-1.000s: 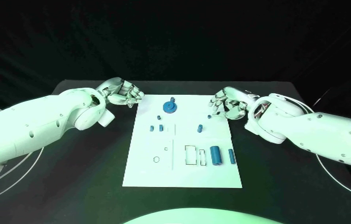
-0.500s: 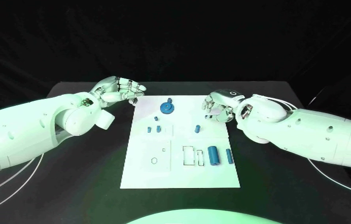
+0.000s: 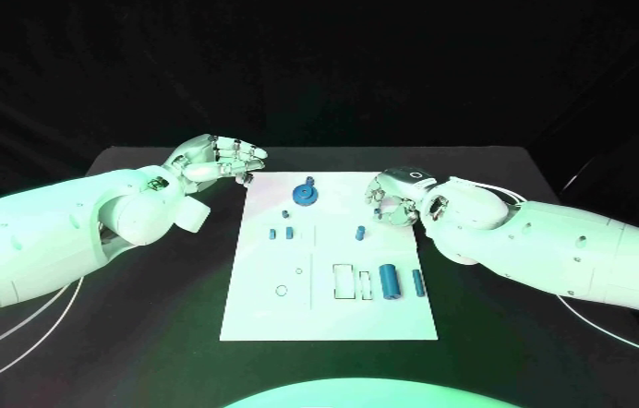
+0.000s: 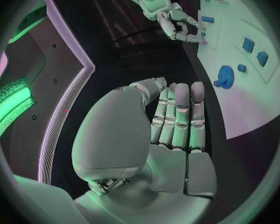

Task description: Assemble the parts on the task board

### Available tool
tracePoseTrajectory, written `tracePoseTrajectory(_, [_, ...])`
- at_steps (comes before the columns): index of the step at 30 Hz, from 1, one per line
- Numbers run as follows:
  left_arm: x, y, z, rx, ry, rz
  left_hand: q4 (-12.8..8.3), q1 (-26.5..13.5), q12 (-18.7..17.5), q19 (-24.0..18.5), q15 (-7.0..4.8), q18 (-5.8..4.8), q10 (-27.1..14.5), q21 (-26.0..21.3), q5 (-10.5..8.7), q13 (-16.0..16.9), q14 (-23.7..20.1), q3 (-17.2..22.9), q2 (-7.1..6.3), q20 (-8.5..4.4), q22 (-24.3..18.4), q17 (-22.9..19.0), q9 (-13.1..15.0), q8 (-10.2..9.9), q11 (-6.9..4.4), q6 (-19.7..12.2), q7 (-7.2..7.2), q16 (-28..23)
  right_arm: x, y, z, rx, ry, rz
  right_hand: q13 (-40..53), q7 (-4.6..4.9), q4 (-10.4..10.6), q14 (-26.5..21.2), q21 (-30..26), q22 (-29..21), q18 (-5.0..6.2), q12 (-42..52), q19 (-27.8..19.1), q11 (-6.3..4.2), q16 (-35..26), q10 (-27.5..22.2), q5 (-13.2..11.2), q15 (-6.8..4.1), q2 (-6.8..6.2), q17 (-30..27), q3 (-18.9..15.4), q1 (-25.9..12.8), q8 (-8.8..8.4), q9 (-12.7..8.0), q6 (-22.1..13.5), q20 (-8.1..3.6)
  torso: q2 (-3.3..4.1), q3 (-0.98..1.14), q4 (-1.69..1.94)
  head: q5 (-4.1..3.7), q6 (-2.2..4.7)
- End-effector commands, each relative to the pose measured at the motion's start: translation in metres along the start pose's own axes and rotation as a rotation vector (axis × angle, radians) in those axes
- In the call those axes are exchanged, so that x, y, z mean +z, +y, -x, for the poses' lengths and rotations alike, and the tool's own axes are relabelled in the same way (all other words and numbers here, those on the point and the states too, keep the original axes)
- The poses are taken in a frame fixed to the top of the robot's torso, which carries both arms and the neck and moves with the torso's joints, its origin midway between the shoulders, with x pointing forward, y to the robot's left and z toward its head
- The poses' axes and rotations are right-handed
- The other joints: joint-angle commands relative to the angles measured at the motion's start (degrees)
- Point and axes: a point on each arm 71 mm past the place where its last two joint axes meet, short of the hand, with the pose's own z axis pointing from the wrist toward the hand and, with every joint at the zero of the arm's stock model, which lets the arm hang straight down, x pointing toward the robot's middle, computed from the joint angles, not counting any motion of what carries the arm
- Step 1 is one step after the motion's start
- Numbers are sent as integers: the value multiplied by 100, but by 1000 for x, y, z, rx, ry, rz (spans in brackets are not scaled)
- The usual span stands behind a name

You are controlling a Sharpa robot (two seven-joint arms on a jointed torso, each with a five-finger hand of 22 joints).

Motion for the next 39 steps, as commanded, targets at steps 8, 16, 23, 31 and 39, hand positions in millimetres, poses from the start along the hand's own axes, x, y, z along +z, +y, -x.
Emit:
tracePoseTrajectory(8, [0, -2, -1, -25, 11, -22, -11, -45, 29, 59, 4, 39, -21, -27, -8, 5, 44, -40, 10, -7, -10, 12, 6, 29, -14, -6, -36, 26, 1, -2, -9, -51, 15, -20, -128, 1, -67, 235, 47, 1038, 56, -64, 150, 13, -8, 61, 17, 47, 105, -4, 204, -5, -30, 4, 92, 15, 6, 6, -9, 12, -4])
tracePoseTrajectory(16, [-1, -2, 0, -24, 8, -20, -17, -46, 31, 71, 3, 39, -24, -29, -6, 3, 53, -38, 18, -10, -15, 17, 7, 29, -14, -15, -35, 31, 1, -1, -10, -47, 2, -19, -201, -5, -123, 236, 66, 1050, 53, -67, 159, 6, 2, 123, 16, 42, 128, 0, 364, -25, -28, 9, 128, 11, 1, 10, -9, 10, -22])
tracePoseTrajectory(23, [-1, -2, 0, -25, 8, -20, -17, -46, 31, 71, 3, 39, -24, -29, -6, 3, 53, -38, 18, -10, -15, 17, 7, 29, -14, -15, -35, 31, 0, -1, -13, -27, 20, -19, -264, -34, -218, 245, 148, 1085, 37, -36, 190, -27, 31, 276, 12, 13, 149, 27, 545, -82, 13, 37, 225, 1, 3, 4, -12, 10, -24])
tracePoseTrajectory(31, [-1, -2, 0, -25, 8, -18, -17, -46, 31, 71, 3, 39, -24, -29, -6, 3, 53, -38, 18, -10, -15, 17, 7, 29, -14, -15, -35, 31, -1, 3, -16, -9, 34, -14, -269, -174, -663, 239, 548, 1233, -38, 65, 323, -211, -27, 842, 9, -148, 401, -105, 902, -96, 297, 230, 680, -116, 5, 6, -4, 3, -40])
tracePoseTrajectory(39, [-2, -2, 0, -25, 10, -17, -28, -41, 34, 86, 2, 39, -29, -32, -4, 2, 60, -33, 32, -13, -21, 23, 9, 34, -15, -19, -35, 33, -2, 3, -18, -31, 25, -42, -274, -189, -983, 242, 650, 1276, -59, 36, 356, -255, -38, 1027, 11, -193, 454, -148, 1125, -208, 379, 357, 725, -161, -1, 1, -4, 1, -60])
